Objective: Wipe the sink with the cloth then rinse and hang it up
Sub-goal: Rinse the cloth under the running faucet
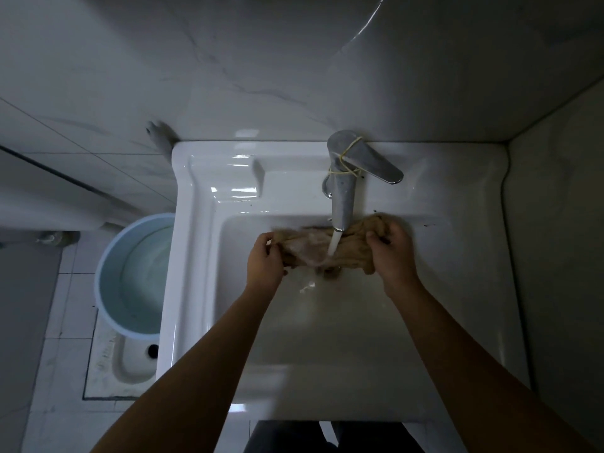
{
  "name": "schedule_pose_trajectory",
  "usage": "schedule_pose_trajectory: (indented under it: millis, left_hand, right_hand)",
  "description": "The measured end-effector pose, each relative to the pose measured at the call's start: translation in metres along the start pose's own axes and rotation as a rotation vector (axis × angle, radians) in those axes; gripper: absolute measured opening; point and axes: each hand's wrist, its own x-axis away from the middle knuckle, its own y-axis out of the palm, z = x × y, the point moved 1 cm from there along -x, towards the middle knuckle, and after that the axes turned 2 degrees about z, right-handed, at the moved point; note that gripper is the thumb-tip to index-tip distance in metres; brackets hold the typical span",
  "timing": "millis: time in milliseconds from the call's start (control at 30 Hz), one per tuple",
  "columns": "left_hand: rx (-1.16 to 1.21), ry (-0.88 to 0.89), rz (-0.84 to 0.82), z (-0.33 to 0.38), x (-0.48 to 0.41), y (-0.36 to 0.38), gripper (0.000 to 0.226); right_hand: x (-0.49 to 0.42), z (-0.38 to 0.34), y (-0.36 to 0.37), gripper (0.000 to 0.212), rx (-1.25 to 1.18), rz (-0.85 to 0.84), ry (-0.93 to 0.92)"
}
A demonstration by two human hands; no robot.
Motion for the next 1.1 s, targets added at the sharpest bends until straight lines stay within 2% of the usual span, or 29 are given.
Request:
schedule_pose_trajectory:
  millis: [100, 167, 200, 267, 333, 400, 467, 533, 600, 633, 700, 767, 833, 900, 1000, 1067, 1100]
  left_hand:
    - [0.284, -0.328, -0.11, 0.008, 0.011, 0.022, 0.026]
    - [0.495, -0.548, -0.26, 0.021, 0.021, 0.037, 0.041]
    - [0.547, -0.586, -0.316, 0.025, 0.025, 0.042, 0.05]
    - [0.528, -0.563, -0.372, 0.022, 0.029, 0.048, 0.058]
    - [0.48, -0.503, -0.364, 0.017, 0.031, 0.047, 0.052]
    - [0.47, -0.454, -0.398, 0.008, 0.028, 0.045, 0.052]
    - [0.497, -0.438, -0.436, 0.011, 0.03, 0.041, 0.043]
    - [0.574, -0.492, -0.464, 0.014, 0.032, 0.04, 0.034]
    - [0.574, -0.472, -0.51, 0.016, 0.031, 0.038, 0.04]
    - [0.496, -0.436, -0.512, 0.018, 0.031, 0.037, 0.04]
    - [0.262, -0.359, -0.446, 0.018, 0.025, 0.035, 0.031]
    - [0.03, -0.265, -0.338, 0.018, 0.019, 0.032, 0.02]
    - [-0.103, -0.153, -0.215, 0.016, 0.012, 0.026, 0.017]
    - [-0.138, -0.112, -0.124, 0.011, 0.007, 0.021, 0.023]
    - [-0.043, -0.187, -0.065, 0.01, 0.009, 0.024, 0.026]
    - [0.132, -0.37, -0.104, 0.014, 0.011, 0.032, 0.02]
    - [0.259, -0.483, -0.164, 0.018, 0.013, 0.036, 0.022]
  right_hand:
    - [0.01, 0.003, 0.021, 0.017, -0.195, -0.162, 0.16]
    - [0.02, 0.002, 0.036, 0.027, -0.21, -0.35, 0.262]
    - [0.025, 0.001, 0.04, 0.029, -0.176, -0.43, 0.292]
    - [0.02, 0.007, 0.041, 0.033, 0.034, -0.506, 0.238]
    - [0.012, 0.011, 0.033, 0.034, 0.267, -0.44, 0.112]
    - [0.005, 0.018, 0.024, 0.027, 0.242, -0.33, 0.1]
    - [0.002, 0.023, 0.021, 0.014, 0.22, -0.251, 0.132]
    - [0.003, 0.029, 0.023, 0.012, 0.131, -0.241, 0.32]
    - [0.009, 0.031, 0.027, 0.021, -0.079, -0.368, 0.574]
    - [0.011, 0.03, 0.028, 0.021, -0.174, -0.404, 0.617]
    - [0.006, 0.033, 0.032, 0.022, -0.187, -0.343, 0.567]
    - [0.003, 0.032, 0.031, 0.025, -0.091, -0.241, 0.446]
    - [0.001, 0.027, 0.026, 0.022, -0.036, -0.186, 0.327]
    - [0.001, 0.025, 0.018, 0.022, -0.074, -0.175, 0.295]
    - [0.009, 0.019, 0.017, 0.022, -0.218, -0.212, 0.298]
    - [0.015, 0.017, 0.02, 0.012, -0.237, -0.258, 0.248]
    - [0.018, 0.017, 0.022, 0.014, -0.218, -0.293, 0.225]
